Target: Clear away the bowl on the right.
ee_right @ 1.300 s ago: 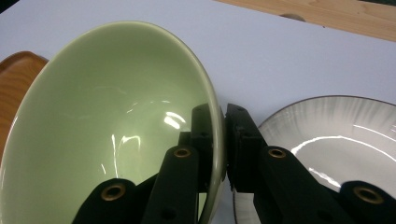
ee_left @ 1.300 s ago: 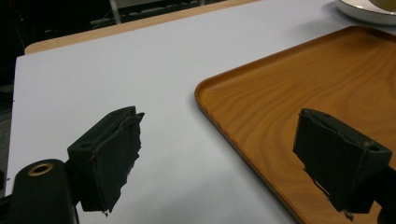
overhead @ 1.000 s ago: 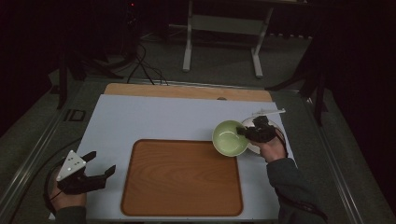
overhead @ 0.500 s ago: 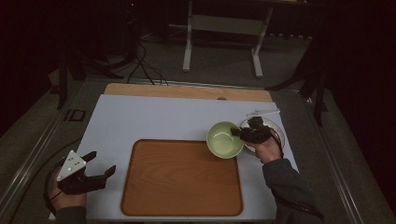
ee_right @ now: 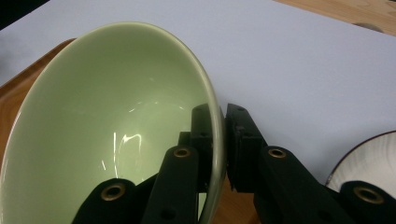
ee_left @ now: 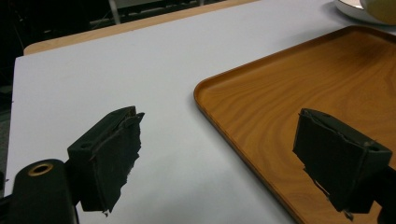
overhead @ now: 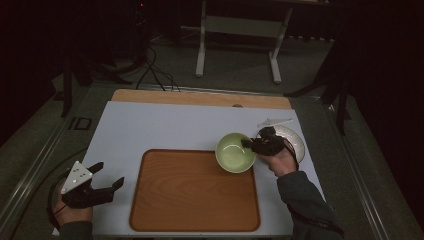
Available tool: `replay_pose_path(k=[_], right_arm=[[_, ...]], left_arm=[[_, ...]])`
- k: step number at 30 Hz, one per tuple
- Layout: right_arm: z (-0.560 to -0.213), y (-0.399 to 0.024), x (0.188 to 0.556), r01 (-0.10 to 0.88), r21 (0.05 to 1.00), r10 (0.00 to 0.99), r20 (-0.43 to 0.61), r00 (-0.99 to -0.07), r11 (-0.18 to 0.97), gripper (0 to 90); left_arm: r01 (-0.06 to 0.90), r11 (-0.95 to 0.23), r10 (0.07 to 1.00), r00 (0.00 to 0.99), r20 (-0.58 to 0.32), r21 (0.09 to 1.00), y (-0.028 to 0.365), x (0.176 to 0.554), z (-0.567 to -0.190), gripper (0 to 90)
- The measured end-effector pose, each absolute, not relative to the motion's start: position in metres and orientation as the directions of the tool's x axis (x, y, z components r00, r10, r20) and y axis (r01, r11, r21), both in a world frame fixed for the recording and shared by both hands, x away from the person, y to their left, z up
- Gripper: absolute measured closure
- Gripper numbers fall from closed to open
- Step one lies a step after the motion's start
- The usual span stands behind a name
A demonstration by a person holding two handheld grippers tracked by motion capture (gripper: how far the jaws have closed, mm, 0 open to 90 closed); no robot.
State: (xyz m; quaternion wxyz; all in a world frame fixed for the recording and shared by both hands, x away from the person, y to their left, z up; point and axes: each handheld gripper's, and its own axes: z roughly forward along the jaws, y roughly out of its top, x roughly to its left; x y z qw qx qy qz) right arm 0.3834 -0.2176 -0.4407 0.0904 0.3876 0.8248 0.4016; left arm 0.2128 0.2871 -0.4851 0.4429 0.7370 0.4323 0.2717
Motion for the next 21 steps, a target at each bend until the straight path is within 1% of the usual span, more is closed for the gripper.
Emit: replay_pose_path(k=[21], right_arm=[[-0.440, -0.196, 0.375, 0.546, 0.732, 0.668, 0.167, -0.725, 0.409, 82.3]], left_arm=[[0.393, -0.235, 0.877, 0.480, 0.020, 0.889, 0.287, 0.212, -0.485, 14.6]])
